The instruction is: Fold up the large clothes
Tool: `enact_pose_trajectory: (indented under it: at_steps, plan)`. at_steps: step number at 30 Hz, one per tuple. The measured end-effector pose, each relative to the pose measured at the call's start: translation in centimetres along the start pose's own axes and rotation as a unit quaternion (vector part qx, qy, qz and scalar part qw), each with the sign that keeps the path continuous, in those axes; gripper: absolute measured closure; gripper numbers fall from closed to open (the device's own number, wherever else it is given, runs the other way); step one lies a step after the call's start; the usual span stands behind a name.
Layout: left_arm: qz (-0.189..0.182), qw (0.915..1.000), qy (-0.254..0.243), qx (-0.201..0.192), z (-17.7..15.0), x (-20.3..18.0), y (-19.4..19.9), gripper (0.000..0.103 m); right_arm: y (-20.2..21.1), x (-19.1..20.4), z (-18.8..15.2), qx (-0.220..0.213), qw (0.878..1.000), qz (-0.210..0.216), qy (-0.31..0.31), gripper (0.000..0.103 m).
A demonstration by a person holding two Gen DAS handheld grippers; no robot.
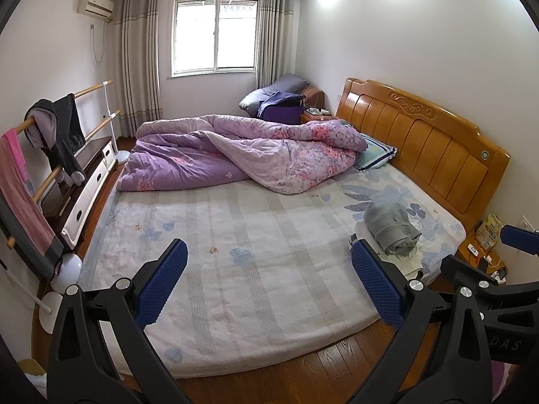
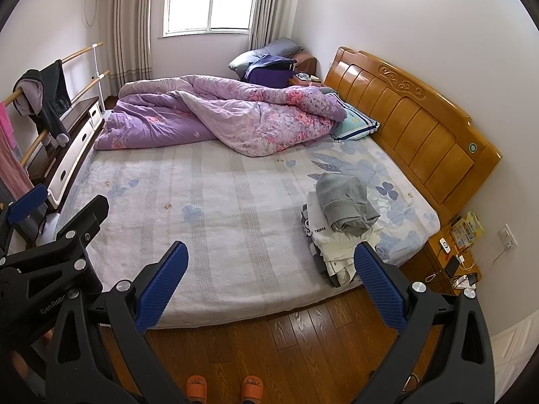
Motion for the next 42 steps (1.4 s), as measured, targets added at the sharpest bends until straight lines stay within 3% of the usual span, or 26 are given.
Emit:
enact_pose_trajectory:
  at_steps: [42]
  plan:
    - [-0.003, 1.0000, 0.004, 0.003, 0.12, 0.51, -0.60, 0.005, -0.73, -0.22, 0.71, 0.003, 1.000, 0.002, 0.005, 0.008]
Point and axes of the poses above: each gripper's, at about its wrist camera, not at the fingertips, and y roughly against the way its jaws point, x to its left, z to its top, the point moved 8 cm from there along -y, roughly the way its jaws point, and after that the axes turned 14 degrees about x, right-handed, at the moved point
